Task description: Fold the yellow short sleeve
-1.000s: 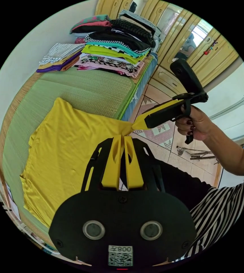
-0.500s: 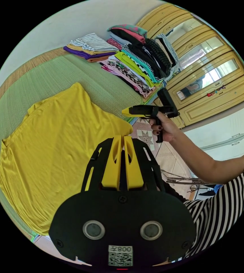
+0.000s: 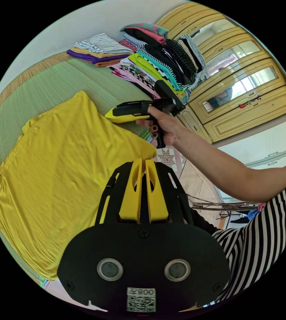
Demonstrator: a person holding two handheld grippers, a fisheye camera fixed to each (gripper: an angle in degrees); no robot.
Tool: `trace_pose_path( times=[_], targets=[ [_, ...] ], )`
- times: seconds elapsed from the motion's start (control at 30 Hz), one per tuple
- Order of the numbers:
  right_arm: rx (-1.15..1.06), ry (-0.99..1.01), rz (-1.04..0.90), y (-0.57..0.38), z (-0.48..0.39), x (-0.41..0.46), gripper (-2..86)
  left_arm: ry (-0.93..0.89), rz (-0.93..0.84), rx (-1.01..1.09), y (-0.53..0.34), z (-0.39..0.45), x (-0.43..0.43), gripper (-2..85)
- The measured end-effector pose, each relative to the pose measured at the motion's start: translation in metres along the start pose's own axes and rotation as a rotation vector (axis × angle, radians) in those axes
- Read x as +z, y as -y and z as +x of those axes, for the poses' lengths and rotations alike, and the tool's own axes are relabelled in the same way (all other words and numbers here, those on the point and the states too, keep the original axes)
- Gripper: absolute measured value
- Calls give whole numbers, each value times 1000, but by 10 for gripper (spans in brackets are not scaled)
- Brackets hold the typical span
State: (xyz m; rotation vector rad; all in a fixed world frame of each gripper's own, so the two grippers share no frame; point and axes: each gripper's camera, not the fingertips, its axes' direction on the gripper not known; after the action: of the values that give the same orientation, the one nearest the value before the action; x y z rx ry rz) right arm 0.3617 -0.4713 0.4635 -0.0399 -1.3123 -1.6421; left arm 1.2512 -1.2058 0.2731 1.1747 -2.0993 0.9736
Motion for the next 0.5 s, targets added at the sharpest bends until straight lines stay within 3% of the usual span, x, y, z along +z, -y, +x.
trace_pose_path(
  times=[0.5],
  targets=[
    [-25, 47, -44, 91, -29, 42, 86, -90, -10, 9, 25, -2, 8, 11]
  ],
)
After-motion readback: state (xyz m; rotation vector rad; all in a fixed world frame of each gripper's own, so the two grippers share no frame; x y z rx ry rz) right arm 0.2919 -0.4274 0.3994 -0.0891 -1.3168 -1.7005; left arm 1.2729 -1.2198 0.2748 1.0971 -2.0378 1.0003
